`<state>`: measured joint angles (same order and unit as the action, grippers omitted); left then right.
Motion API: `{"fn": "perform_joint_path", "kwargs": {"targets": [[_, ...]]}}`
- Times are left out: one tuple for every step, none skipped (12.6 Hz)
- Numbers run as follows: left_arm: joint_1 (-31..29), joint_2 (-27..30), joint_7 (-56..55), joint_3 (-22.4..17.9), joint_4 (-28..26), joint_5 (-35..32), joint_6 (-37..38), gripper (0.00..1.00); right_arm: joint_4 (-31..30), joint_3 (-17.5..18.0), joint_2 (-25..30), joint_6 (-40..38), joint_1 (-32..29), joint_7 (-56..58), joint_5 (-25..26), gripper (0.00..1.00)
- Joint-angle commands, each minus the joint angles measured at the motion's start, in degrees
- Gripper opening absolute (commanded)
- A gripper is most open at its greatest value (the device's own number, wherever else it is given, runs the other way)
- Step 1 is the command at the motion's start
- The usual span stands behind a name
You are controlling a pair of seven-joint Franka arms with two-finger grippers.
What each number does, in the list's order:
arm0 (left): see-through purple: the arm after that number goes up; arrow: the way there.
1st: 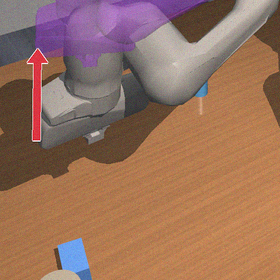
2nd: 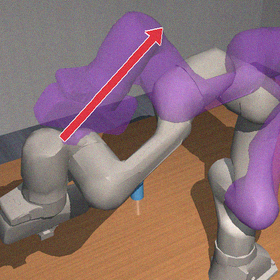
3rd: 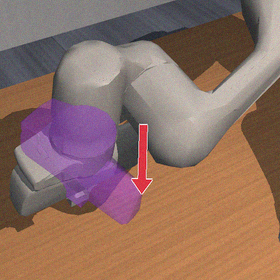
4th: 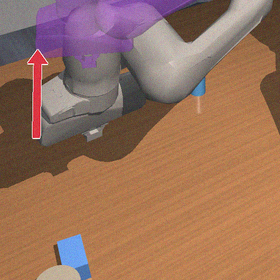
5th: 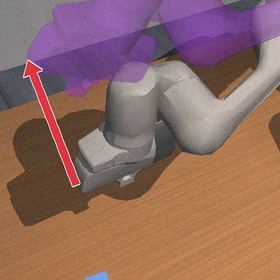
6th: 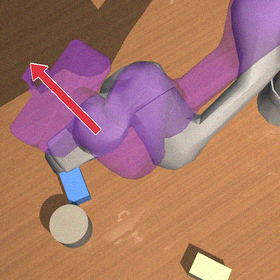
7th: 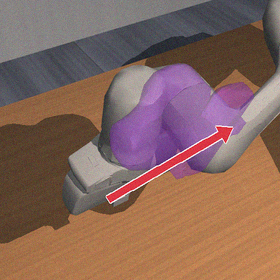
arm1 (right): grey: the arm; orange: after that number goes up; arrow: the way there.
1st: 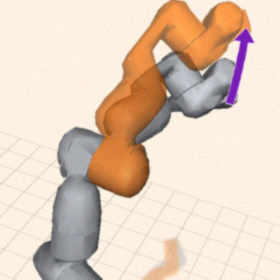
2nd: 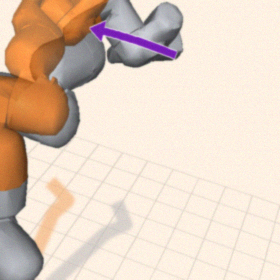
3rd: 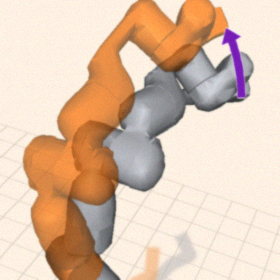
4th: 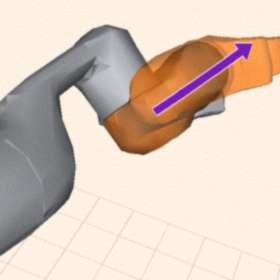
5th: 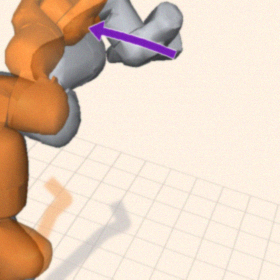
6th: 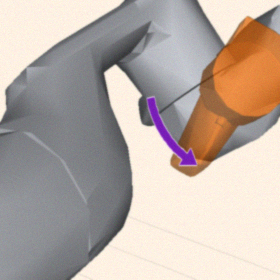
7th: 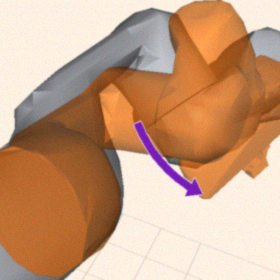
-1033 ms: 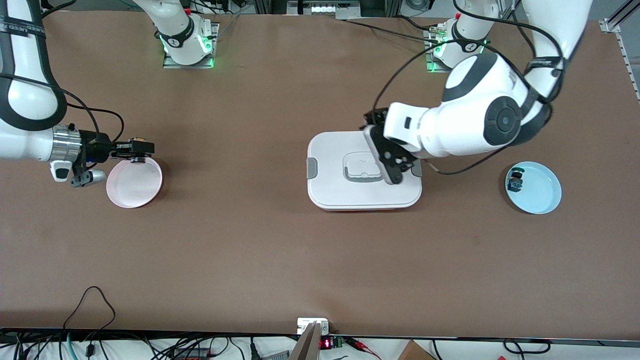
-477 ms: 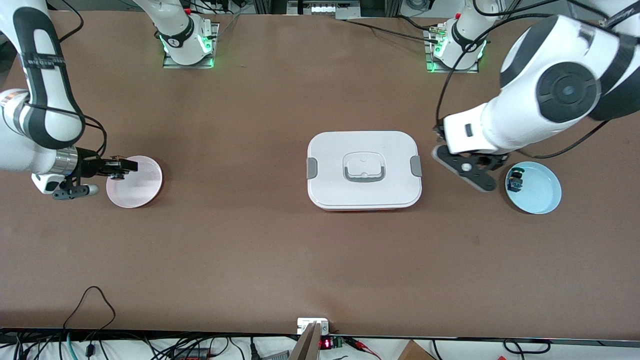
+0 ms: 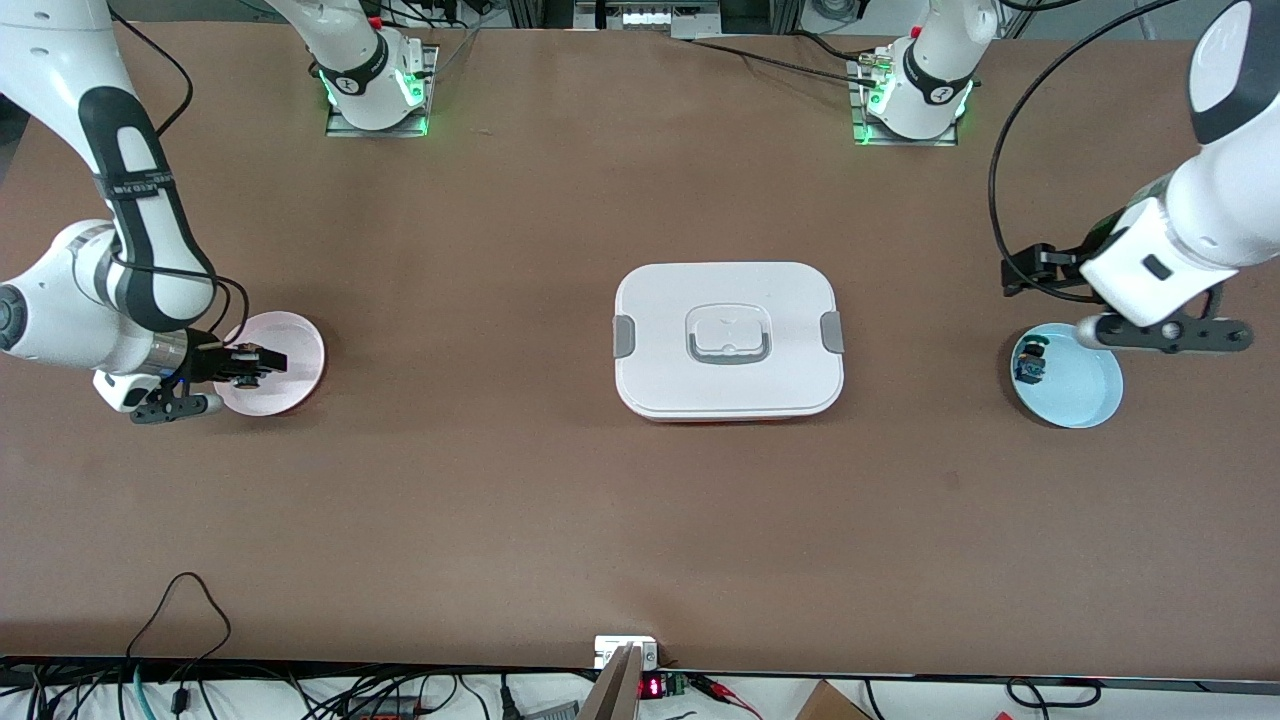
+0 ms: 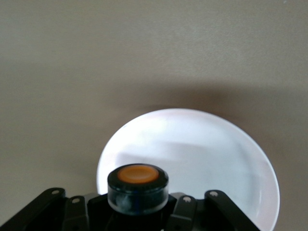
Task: Transfer orange switch to right arm and place
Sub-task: 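Lower the switch onto the white plate with the right gripper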
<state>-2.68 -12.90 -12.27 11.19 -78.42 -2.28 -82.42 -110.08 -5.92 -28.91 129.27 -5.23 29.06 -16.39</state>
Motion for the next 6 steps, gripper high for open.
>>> {"fn": "perform_joint_path", "kwargs": {"targets": [[1.9,7.6,-7.4,-4.9,-7.9,4.5,-3.8,1.00,-2.9,0.3,-1.1,5.9,-0.3,1.1,0.9,0.00],[1.5,8.1,-7.4,-5.6,-9.0,6.3,-4.0,1.00,-4.1,0.4,-1.3,7.6,-0.3,1.1,0.9,0.00],[1.4,8.8,-7.8,-5.6,-9.6,6.5,-4.2,1.00,-4.5,0.4,-1.4,8.2,-0.2,1.0,0.8,0.02],[1.2,9.1,-7.2,-5.8,-10.0,6.1,-5.9,1.00,-4.5,0.4,-1.5,8.2,-0.1,1.0,0.7,0.18],[1.2,10.2,-7.0,-5.8,-10.5,5.9,-6.6,1.00,-4.5,0.4,-1.6,8.4,-0.1,1.0,0.7,0.39],[1.3,11.1,-6.7,-5.8,-11.9,5.5,-7.7,1.00,-4.5,0.4,-1.9,8.8,-0.1,1.0,0.6,0.61]]}}
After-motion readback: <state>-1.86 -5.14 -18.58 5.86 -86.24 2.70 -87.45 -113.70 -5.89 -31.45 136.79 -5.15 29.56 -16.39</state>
